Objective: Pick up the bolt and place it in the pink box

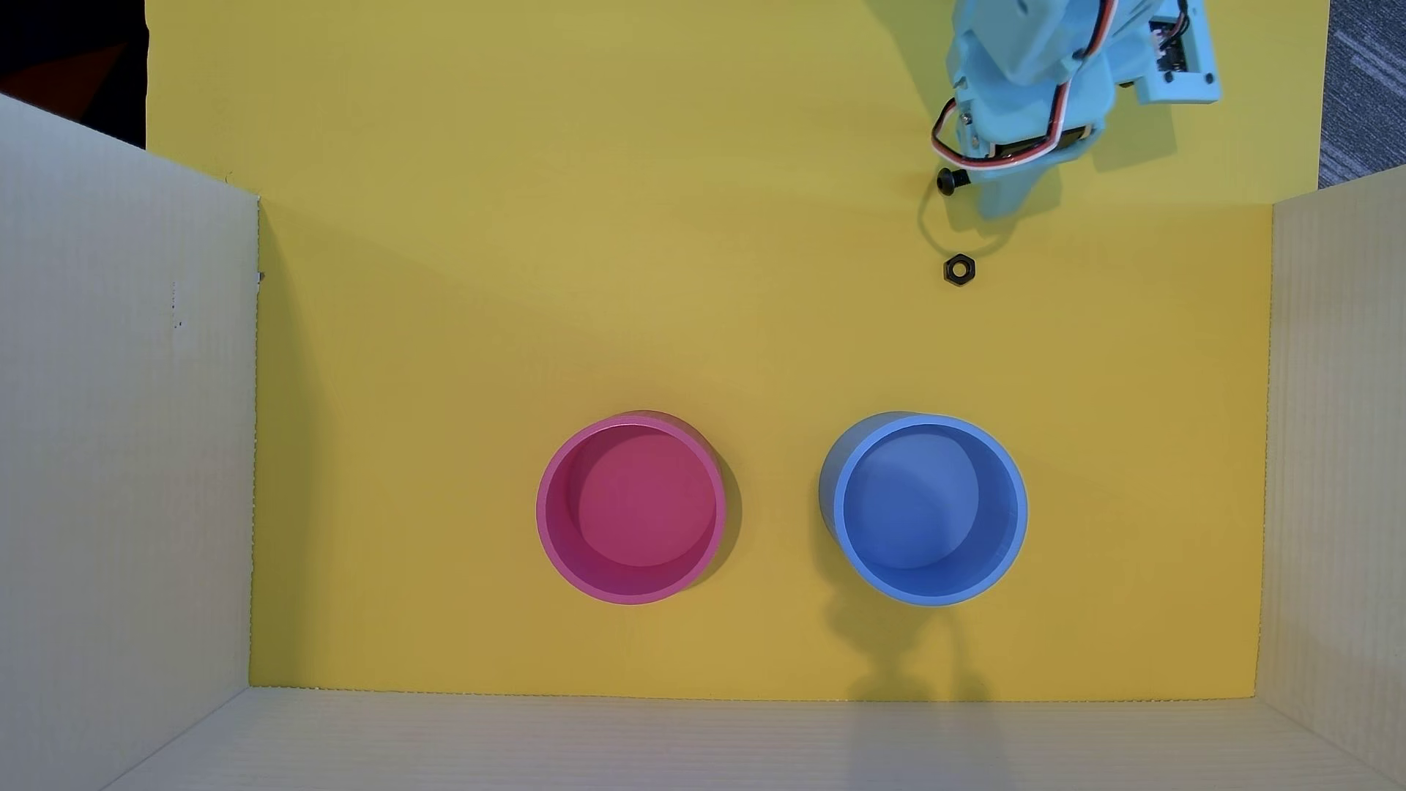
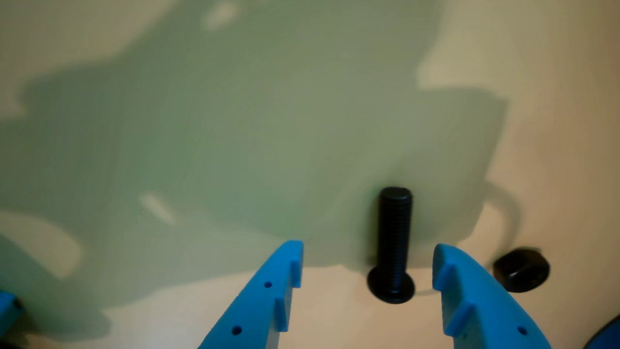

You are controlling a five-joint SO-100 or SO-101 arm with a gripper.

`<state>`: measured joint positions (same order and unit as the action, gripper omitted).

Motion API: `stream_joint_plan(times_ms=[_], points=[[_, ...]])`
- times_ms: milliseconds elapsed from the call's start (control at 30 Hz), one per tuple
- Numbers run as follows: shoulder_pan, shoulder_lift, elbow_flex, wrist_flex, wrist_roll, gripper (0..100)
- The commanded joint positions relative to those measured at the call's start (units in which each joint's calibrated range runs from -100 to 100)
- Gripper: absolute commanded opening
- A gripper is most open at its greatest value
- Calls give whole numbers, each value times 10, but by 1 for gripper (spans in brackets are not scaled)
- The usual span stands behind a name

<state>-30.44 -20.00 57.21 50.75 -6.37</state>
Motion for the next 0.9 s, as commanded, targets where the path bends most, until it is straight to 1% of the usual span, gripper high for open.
stream_joint_plan(times_ms=[0, 433, 467, 533, 600, 633, 867], points=[[1, 1, -21, 12, -1, 18], [-6, 3, -18, 21, 4, 18], [-6, 3, -16, 27, 4, 16], [-6, 3, -18, 32, 7, 9], [-7, 5, -20, 31, 32, 2], [-7, 8, -20, 27, 37, 1], [-7, 25, -21, 25, 34, 1]])
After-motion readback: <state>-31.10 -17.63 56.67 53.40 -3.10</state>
